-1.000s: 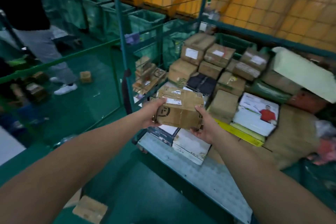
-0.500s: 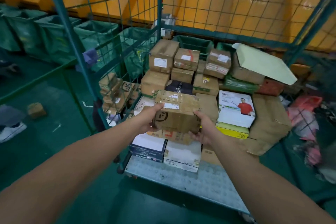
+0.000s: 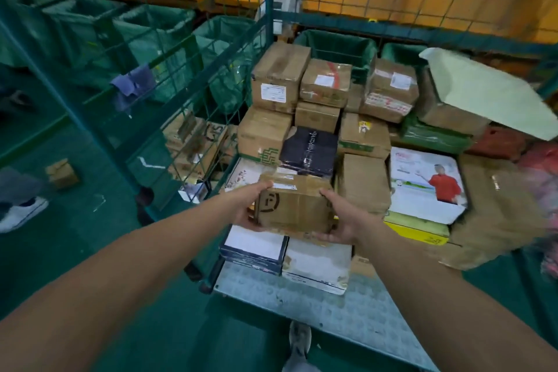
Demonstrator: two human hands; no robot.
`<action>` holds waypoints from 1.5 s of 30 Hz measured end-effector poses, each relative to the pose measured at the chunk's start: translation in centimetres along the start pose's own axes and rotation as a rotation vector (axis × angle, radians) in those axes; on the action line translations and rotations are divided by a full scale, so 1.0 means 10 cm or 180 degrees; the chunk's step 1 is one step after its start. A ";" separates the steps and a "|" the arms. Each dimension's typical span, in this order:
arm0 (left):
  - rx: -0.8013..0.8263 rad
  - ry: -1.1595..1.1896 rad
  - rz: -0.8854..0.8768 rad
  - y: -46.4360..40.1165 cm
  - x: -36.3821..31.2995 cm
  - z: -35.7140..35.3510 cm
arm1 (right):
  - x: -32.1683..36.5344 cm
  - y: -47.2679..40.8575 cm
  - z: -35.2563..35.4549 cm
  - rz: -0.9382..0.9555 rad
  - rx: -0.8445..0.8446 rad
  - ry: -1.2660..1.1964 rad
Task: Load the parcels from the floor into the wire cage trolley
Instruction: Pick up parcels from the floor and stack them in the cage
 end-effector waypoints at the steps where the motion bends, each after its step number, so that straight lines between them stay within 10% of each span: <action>1: -0.0053 0.0028 0.0114 -0.12 -0.05 0.10 | 0.03 -0.15 -0.08 -0.0116 0.0109 0.0122; 18: -0.1341 -0.0668 0.0635 -1.38 -1.19 1.50 | 0.60 -2.18 -1.43 -0.0331 0.0551 0.1058; 45: -0.0570 -0.0694 0.0410 -2.89 -1.45 1.44 | 0.01 -3.58 -1.76 -0.0302 0.0111 0.0264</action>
Point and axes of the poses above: each hand's wrist, its own y-axis away from the middle knuckle, its own z-axis out of the back of the hand, x = y × z, the point moved 9 cm from there along -y, towards the middle knuckle, and after that the axes turned 11 degrees about z, right-handed, at the moved point
